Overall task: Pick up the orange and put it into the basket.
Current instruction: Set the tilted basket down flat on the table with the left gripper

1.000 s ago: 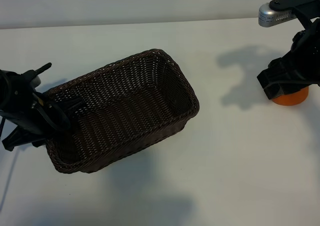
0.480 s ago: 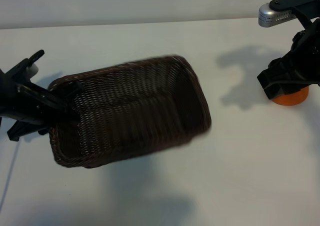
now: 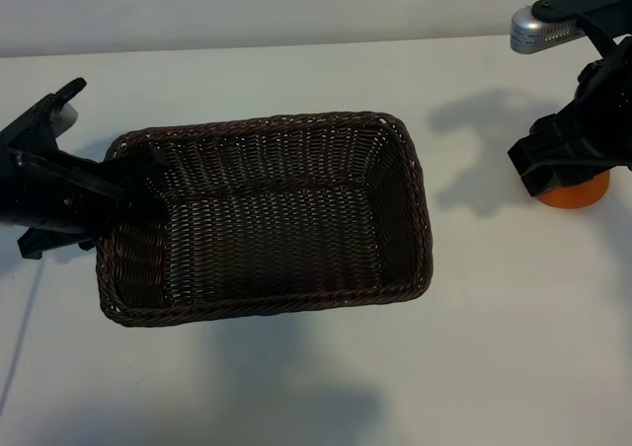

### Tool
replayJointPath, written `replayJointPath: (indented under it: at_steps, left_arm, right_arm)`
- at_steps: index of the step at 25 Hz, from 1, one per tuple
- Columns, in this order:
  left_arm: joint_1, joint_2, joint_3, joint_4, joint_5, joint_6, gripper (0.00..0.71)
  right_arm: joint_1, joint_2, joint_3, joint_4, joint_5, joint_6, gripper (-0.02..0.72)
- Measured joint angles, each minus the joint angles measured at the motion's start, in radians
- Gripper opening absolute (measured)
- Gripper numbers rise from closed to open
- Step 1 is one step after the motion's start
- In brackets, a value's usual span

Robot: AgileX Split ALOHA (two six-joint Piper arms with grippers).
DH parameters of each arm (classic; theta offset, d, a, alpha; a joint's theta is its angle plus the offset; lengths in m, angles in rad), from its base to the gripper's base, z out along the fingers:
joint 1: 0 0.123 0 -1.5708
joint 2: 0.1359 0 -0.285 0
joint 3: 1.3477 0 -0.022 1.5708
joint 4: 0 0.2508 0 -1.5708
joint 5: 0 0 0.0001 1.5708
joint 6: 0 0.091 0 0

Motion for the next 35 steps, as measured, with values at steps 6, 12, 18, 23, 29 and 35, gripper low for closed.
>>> replayJointPath:
  at_steps: [6,12,18,23,29,35]
  left_arm:
    - [0.0,0.0,-0.11,0.002,0.063,0.006,0.32]
    - [0.0,0.018,-0.263,0.002,0.11,0.006,0.32]
    - [0.0,0.126,-0.369,-0.002,0.145,0.005,0.32]
    - [-0.037,0.233,-0.461,-0.009,0.143,0.001,0.32]
    - [-0.124,0.392,-0.626,-0.013,0.139,-0.044,0.32]
    - [-0.176,0.526,-0.776,-0.009,0.148,-0.095,0.32]
  right_arm:
    - [0.0,0.0,0.0,0.0,0.0,0.0,0.535]
    - [0.0,0.0,0.0,0.0,0.0,0.0,0.535]
    - [0.0,0.0,0.0,0.0,0.0,0.0,0.535]
    - [0.0,0.0,0.0,0.0,-0.004,0.0,0.535]
    - [0.0,0.0,0.0,0.0,-0.004,0.0,0.535]
    - [0.0,0.0,0.0,-0.002,-0.004,0.0,0.535]
